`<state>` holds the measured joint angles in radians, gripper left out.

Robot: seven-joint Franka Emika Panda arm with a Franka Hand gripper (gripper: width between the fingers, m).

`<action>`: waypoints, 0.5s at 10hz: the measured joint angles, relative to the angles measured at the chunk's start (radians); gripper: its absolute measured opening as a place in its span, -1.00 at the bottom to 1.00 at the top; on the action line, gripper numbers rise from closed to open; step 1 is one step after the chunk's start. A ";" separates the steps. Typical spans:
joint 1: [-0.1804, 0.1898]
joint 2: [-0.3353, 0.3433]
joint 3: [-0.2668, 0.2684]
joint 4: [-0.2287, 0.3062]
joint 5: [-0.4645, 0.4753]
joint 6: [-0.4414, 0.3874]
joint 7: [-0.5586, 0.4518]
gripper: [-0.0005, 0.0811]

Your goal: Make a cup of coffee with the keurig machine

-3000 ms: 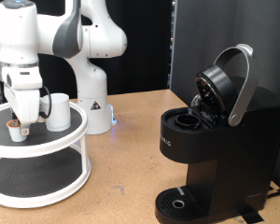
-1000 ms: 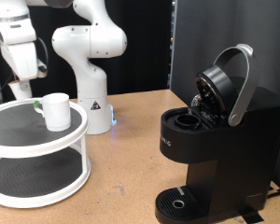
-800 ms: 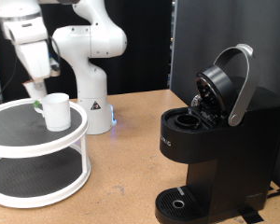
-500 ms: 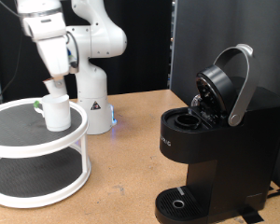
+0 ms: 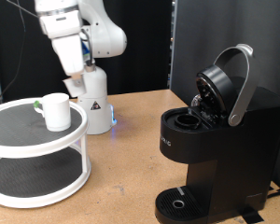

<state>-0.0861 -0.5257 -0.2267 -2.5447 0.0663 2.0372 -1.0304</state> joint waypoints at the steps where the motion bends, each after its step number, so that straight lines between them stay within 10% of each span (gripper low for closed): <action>1: 0.012 0.002 0.028 0.000 0.031 0.016 0.062 -0.09; 5: 0.041 0.035 0.134 0.013 0.073 0.100 0.268 -0.09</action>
<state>-0.0451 -0.4908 -0.0923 -2.5317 0.1395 2.1372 -0.7624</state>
